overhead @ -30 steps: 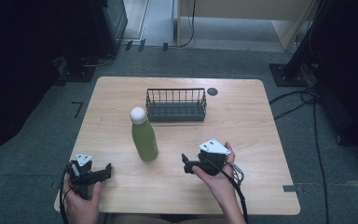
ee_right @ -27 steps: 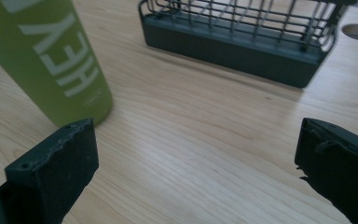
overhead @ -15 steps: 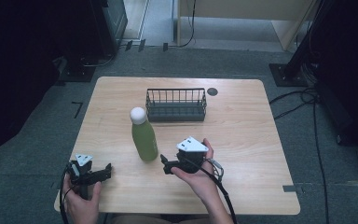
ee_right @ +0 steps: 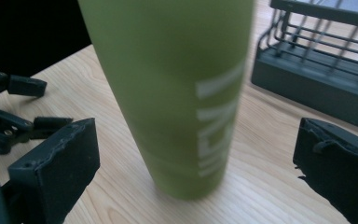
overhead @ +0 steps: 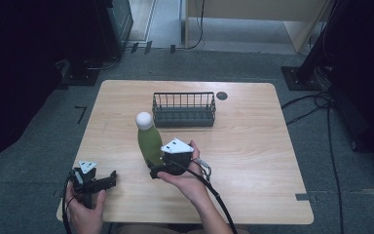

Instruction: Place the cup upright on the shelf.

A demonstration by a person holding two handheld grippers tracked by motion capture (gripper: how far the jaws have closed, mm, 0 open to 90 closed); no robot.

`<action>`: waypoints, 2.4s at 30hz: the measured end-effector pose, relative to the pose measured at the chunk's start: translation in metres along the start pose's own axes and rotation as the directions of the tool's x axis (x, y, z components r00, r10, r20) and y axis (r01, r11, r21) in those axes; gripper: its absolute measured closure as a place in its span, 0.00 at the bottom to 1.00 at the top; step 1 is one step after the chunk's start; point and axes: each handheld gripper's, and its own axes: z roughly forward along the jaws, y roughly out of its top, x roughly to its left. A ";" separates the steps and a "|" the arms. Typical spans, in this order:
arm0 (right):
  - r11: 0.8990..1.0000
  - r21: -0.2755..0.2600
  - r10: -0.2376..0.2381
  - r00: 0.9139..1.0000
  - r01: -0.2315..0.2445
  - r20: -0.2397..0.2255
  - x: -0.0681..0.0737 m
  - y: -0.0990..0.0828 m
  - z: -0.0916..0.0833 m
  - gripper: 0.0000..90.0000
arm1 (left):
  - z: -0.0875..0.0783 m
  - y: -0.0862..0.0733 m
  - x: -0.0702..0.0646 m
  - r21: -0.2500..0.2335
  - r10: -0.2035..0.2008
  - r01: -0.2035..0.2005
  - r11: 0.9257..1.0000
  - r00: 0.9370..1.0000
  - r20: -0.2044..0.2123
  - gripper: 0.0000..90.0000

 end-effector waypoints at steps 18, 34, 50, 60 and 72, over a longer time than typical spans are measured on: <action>0.997 -0.072 -0.018 1.000 0.018 0.010 0.008 0.020 0.031 0.16 | 0.000 0.000 0.000 0.000 0.000 0.000 1.000 1.000 0.000 0.00; 0.998 -0.055 -0.042 0.999 0.042 0.000 -0.003 0.037 0.024 0.22 | 0.000 0.000 0.000 0.000 0.000 0.000 1.000 1.000 -0.001 0.00; 0.996 -0.068 -0.052 0.996 0.057 0.077 -0.035 0.073 -0.005 0.22 | 0.000 0.000 0.000 0.002 0.000 0.000 1.000 1.000 -0.001 0.00; 0.997 -0.077 -0.005 0.994 0.013 0.111 -0.065 0.098 -0.016 0.22 | 0.000 0.000 0.000 0.001 0.000 0.000 1.000 1.000 -0.001 0.00; 0.993 -0.117 0.022 0.981 0.001 0.195 -0.104 0.128 -0.025 0.22 | 0.000 0.000 0.000 0.001 0.001 -0.001 1.000 1.000 -0.001 0.00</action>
